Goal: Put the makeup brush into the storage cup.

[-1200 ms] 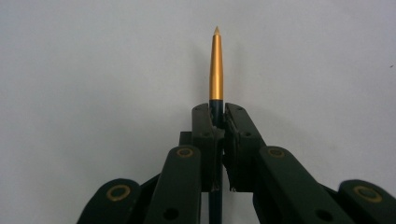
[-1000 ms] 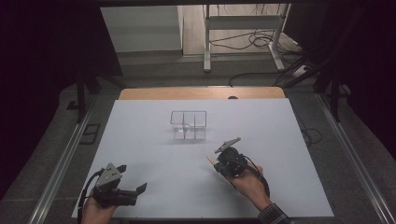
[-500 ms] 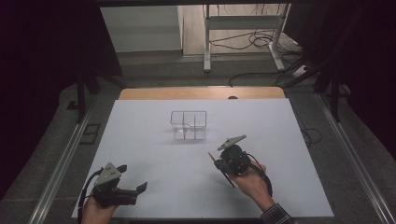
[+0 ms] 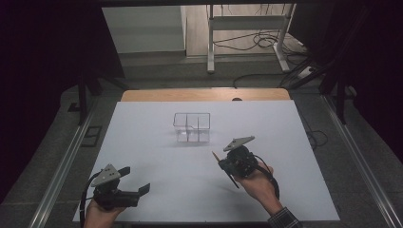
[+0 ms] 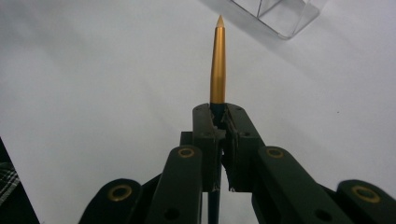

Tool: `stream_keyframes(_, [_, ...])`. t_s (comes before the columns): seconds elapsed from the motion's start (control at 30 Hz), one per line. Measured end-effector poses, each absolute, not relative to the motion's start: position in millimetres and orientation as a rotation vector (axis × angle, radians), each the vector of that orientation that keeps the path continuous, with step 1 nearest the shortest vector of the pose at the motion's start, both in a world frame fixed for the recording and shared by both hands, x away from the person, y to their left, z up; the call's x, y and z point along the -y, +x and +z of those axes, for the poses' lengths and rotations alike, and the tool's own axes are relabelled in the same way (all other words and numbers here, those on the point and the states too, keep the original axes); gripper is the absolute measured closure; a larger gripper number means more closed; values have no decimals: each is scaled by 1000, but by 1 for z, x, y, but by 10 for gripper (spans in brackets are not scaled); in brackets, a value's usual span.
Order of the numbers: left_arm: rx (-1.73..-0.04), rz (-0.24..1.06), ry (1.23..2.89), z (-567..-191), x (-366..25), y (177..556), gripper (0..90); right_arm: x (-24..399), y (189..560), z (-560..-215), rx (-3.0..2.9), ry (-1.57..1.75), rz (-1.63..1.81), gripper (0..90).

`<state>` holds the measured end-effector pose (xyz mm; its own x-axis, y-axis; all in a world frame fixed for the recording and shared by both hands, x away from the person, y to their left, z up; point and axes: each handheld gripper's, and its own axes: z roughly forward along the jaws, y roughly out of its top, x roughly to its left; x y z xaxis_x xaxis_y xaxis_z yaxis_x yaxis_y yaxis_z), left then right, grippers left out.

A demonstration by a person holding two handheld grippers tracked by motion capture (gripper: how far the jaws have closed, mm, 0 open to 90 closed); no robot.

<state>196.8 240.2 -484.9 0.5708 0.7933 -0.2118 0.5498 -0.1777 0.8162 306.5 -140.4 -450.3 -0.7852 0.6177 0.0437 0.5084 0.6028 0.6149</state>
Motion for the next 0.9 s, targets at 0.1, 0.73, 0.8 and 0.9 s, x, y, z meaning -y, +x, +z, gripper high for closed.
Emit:
stream_keyframes(0.1, [-1086, 327, 1866, -483, -238, 197, 19, 141, 304, -449, -2645, 933, 958, 834])
stream_keyframes(0.73, [-1019, 282, 1789, -460, -222, 204, 155, 142, 289, -438, -2581, 841, 1103, 834])
stream_keyframes(0.8, [-1004, 273, 1779, -457, -220, 205, 190, 141, 288, -438, -2574, 833, 1116, 834])
stream_keyframes(0.9, [-983, 264, 1774, -454, -217, 208, 248, 140, 286, -436, -2563, 817, 1128, 834])
